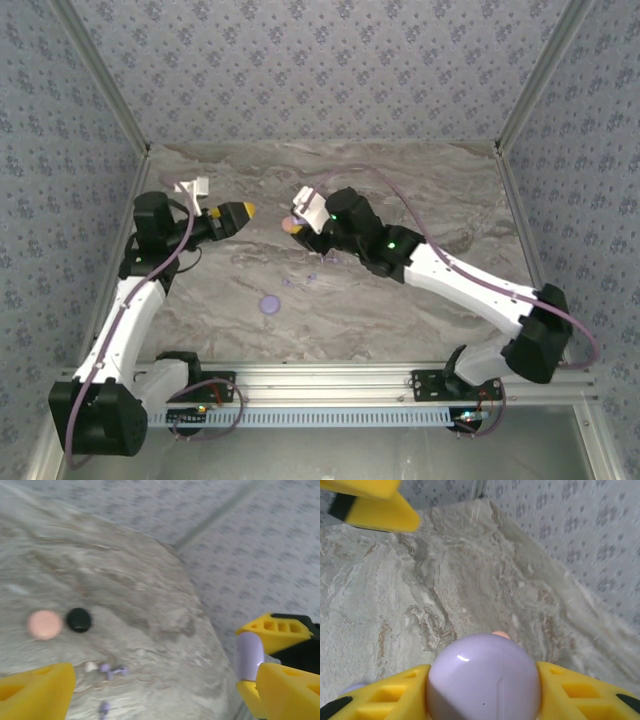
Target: Insert the wireless bluetooth earbuds into the charging case
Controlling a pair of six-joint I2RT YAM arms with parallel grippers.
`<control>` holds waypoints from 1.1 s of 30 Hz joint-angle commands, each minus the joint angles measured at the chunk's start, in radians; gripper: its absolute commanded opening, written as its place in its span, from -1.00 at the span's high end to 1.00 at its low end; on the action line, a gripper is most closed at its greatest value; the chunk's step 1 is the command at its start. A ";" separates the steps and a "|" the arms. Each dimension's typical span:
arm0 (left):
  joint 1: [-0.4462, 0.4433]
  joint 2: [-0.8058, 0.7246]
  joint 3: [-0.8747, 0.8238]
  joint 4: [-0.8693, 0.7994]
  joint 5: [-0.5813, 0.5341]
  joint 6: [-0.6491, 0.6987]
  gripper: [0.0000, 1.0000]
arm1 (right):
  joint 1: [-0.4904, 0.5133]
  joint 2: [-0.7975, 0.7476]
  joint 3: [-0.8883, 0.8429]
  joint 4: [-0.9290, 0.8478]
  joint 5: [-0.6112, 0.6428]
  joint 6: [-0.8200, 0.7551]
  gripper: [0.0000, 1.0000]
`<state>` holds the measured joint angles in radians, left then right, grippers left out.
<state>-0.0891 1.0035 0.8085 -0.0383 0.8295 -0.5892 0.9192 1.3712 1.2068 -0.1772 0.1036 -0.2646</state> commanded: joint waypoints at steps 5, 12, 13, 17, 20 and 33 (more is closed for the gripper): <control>-0.159 0.042 0.130 0.080 0.163 0.053 -0.82 | 0.031 -0.150 -0.099 0.091 0.056 -0.272 -0.02; -0.243 0.091 0.165 0.074 0.173 0.068 -0.58 | 0.052 -0.154 -0.092 0.102 0.067 -0.339 -0.02; -0.249 0.096 0.166 0.075 0.174 0.068 -0.55 | 0.053 -0.154 -0.091 0.105 0.070 -0.340 -0.01; -0.280 0.118 0.166 0.081 0.175 0.073 -0.51 | 0.056 -0.150 -0.084 0.110 0.067 -0.341 -0.01; -0.302 0.134 0.175 0.083 0.185 0.079 -0.45 | 0.060 -0.143 -0.079 0.109 0.068 -0.344 -0.01; -0.354 0.175 0.190 0.059 0.191 0.115 -0.08 | 0.067 -0.123 -0.065 0.104 0.056 -0.336 -0.01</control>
<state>-0.4332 1.1690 0.9569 0.0116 0.9882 -0.4984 0.9798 1.2430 1.1152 -0.0963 0.1535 -0.5957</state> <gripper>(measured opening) 0.550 0.508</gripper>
